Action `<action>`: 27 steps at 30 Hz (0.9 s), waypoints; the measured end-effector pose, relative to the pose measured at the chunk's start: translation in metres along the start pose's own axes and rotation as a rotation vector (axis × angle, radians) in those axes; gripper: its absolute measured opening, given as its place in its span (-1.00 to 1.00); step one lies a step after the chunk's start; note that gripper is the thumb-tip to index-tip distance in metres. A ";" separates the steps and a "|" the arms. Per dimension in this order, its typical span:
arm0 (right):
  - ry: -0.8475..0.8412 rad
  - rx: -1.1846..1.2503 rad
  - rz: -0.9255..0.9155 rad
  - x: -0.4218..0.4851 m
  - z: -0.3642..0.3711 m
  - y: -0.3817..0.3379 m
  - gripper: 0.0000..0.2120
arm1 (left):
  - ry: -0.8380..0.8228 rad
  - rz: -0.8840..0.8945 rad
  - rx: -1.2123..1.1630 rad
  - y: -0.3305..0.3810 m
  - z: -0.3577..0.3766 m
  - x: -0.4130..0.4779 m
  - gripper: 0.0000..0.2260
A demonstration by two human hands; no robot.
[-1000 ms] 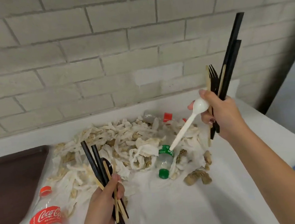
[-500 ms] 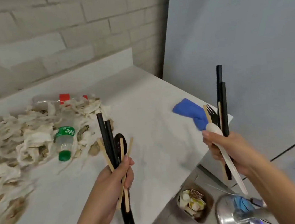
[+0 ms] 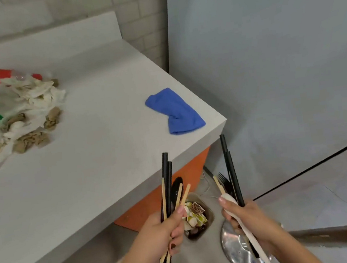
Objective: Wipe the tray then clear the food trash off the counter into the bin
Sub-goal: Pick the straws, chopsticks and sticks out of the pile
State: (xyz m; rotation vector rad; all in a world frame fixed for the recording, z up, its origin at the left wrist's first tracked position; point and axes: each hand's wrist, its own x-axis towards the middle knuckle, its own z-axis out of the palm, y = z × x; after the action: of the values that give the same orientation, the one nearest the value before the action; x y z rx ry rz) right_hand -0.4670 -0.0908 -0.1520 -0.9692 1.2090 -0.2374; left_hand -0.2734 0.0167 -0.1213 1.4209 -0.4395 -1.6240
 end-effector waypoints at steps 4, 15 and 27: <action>-0.045 -0.011 0.153 0.054 -0.016 0.056 -0.74 | 0.018 -0.254 -0.068 -0.064 0.006 0.047 -0.82; 0.031 -0.249 0.448 0.259 -0.037 0.211 -0.74 | 0.155 -0.753 -0.240 -0.246 -0.049 0.256 -0.73; -0.147 -0.626 0.642 0.390 -0.023 0.297 -0.76 | 0.243 -0.824 0.077 -0.347 -0.074 0.375 -0.66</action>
State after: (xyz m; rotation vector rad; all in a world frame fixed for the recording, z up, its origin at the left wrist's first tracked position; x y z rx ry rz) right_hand -0.4336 -0.1699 -0.6350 -1.0420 1.4195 0.7466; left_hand -0.3140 -0.0794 -0.6264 1.9790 0.2788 -2.0246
